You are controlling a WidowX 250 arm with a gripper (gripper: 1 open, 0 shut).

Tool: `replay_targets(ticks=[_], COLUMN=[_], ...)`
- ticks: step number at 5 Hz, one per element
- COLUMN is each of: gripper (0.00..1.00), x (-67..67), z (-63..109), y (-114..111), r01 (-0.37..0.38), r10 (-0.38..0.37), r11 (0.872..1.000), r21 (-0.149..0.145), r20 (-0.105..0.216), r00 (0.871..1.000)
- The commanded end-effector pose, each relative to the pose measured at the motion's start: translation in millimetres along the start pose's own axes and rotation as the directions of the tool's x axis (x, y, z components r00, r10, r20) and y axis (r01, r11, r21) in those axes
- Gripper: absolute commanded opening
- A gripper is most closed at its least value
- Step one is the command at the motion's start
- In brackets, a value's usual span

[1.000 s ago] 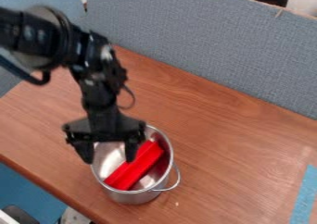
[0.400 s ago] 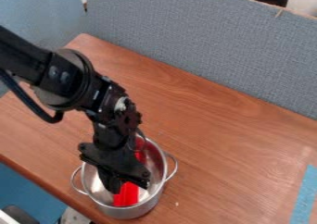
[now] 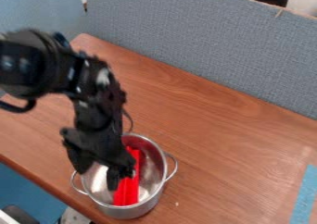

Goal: Put the red object in the metal pot

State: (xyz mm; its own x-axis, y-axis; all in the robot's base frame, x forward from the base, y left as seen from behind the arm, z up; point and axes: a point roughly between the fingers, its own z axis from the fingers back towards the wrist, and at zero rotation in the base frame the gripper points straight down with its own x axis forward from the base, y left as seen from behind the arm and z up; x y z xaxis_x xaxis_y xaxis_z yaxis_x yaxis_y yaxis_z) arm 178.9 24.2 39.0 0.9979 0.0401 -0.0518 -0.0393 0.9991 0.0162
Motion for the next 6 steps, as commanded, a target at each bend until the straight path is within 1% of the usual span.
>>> replay_targets(ticks=[1,2,3,4,5,6], gripper=[1.0,1.0,1.0,1.0,1.0,1.0], x=[2.0,-5.5,-6.8,-8.9,-8.2,-11.3], z=[53.8,102.2,105.0,106.0,107.3,106.5], y=[4.7,-5.2,-19.6,-39.1,-61.9,-72.8], r01=[0.055,-0.037,-0.09,-0.056,-0.035,-0.051], r10=[-0.055,0.037,0.092,0.058,0.035,0.051], r11=[0.998,0.999,0.995,0.998,0.999,0.998], r21=[0.004,-0.009,-0.031,-0.038,-0.034,-0.036], r20=[0.072,0.083,0.052,0.045,0.017,-0.006], r00=[0.996,0.996,0.994,0.997,0.999,0.999])
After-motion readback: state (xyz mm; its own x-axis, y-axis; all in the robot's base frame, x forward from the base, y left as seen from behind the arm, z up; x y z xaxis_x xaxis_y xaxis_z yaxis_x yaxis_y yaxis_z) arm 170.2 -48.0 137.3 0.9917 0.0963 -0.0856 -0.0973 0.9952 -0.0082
